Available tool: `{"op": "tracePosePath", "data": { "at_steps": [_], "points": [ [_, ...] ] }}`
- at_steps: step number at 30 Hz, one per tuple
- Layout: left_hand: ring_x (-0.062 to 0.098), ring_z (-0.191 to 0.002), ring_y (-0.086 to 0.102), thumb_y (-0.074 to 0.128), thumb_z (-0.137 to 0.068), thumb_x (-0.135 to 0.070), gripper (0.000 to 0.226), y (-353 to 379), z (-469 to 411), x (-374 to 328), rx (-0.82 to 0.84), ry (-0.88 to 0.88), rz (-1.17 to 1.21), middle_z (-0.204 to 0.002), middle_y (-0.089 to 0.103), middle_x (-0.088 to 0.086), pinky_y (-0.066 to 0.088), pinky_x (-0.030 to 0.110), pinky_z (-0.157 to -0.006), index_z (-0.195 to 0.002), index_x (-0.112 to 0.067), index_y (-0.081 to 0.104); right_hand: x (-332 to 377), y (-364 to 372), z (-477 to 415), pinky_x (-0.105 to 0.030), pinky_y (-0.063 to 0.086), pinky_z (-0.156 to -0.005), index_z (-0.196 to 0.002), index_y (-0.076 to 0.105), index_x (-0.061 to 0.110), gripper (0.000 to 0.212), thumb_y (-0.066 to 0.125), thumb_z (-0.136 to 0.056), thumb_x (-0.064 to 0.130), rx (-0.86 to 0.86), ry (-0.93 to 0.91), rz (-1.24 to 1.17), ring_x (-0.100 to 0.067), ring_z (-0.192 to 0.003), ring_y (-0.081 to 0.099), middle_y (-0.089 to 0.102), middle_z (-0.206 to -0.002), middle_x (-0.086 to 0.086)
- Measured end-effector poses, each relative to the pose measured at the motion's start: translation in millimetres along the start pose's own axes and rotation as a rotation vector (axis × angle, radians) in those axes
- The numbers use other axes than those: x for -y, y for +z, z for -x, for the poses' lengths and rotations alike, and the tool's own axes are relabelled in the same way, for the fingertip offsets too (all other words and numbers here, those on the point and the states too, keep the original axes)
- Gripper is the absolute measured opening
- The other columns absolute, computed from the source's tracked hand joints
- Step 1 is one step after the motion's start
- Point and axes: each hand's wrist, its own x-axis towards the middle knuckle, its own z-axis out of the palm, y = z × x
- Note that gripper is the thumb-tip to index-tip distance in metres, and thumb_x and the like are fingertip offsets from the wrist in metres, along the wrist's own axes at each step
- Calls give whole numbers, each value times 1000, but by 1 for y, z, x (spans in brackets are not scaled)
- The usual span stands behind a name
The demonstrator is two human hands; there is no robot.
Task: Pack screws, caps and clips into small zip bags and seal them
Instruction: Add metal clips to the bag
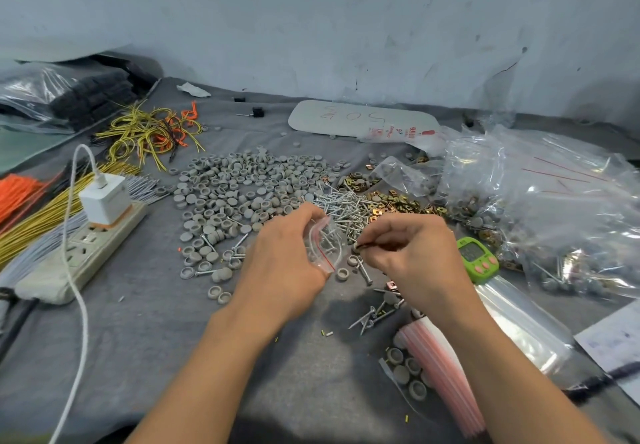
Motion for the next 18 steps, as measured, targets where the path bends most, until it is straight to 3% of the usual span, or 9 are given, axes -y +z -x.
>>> {"op": "tracePosePath", "data": {
  "at_steps": [3, 7, 12, 16, 18],
  "points": [
    [14, -94, 59, 84, -74, -34, 49, 3, 1, -3, 2, 16, -8, -103, 65, -14, 51, 36, -78, -108, -45, 50, 3, 4, 1, -21, 56, -58, -76, 81, 29, 29, 86, -75, 1, 29, -20, -17, -9, -65, 73, 77, -72, 11],
    [14, -95, 59, 81, -71, -25, 54, 5, 2, -3, 40, 33, -23, -102, 64, -13, 47, 30, -75, -111, -45, 50, 7, 12, 3, -12, 49, -55, -78, 83, 28, 27, 86, -73, 1, 52, -51, -38, -3, -61, 71, 76, -70, 12],
    [6, -82, 52, 76, -73, -22, 47, 7, 2, -5, 30, 83, -18, -95, 65, -15, 34, 7, -61, -113, -39, 58, 12, 22, 3, -8, 48, -55, -78, 83, 31, 24, 90, -71, 9, -5, -80, 80, 0, -61, 69, 74, -69, 20],
    [3, -77, 59, 82, -71, -27, 44, 4, 1, -4, 30, 54, 75, -85, 66, -16, 36, 11, -57, -102, -43, 56, 15, 19, -1, -7, 46, -52, -74, 82, 29, 18, 91, -74, 14, -124, -105, 77, 2, -59, 67, 71, -65, 21],
    [-6, -81, 61, 87, -69, -32, 45, 1, 1, -2, 8, 29, 116, -83, 66, -21, 41, 9, -58, -98, -45, 56, 10, 8, -6, -9, 48, -52, -73, 80, 31, 19, 90, -77, 15, -228, -73, 102, 3, -59, 67, 70, -64, 22]
  ]
}}
